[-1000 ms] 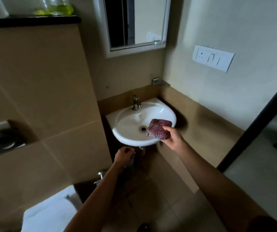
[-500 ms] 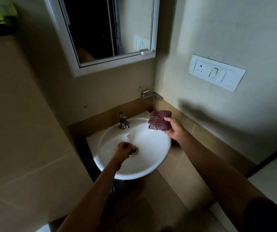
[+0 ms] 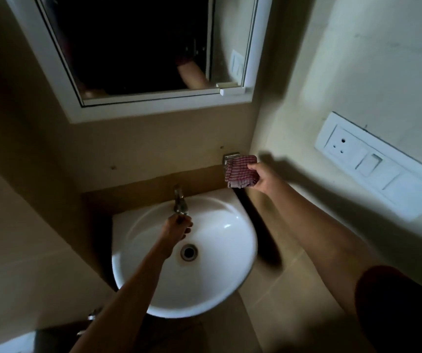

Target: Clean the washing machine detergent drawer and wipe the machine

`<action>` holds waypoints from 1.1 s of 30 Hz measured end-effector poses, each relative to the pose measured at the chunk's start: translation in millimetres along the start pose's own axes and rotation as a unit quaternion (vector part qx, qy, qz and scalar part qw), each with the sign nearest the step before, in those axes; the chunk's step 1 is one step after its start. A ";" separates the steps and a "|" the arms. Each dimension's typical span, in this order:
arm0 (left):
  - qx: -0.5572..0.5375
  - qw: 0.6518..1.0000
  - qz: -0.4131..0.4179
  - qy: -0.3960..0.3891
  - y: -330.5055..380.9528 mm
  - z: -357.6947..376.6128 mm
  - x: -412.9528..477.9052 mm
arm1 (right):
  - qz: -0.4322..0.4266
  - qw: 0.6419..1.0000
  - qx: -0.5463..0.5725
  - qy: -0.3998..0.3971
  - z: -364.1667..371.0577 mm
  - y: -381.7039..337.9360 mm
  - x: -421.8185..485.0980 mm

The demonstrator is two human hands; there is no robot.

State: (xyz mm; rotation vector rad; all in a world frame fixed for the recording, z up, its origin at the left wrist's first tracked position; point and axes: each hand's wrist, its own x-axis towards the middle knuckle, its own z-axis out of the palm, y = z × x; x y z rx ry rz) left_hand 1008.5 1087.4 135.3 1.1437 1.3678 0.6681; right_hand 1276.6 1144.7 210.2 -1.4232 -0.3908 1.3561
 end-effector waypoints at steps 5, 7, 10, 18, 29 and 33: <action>-0.021 0.999 -0.005 0.028 11.1 8.7 18.7 | 0.010 0.999 -0.028 -0.028 12.9 -21.5 38.6; -0.023 0.999 -0.012 0.042 10.4 10.0 25.4 | 0.010 0.998 -0.056 -0.021 15.8 -24.2 53.6; -0.015 0.998 -0.021 0.051 6.9 9.8 31.5 | -0.005 0.992 -0.130 -0.004 14.0 -20.2 76.8; -0.002 0.997 -0.041 0.063 -5.8 9.2 42.6 | -0.171 0.829 -0.515 0.134 3.8 -9.7 105.7; 0.005 0.997 -0.033 0.069 -7.5 -8.0 36.0 | -0.265 0.566 -0.765 0.151 13.1 5.1 90.1; 0.027 0.996 -0.009 0.083 -9.3 -28.5 21.1 | -0.281 0.600 -0.730 0.167 42.8 13.9 69.6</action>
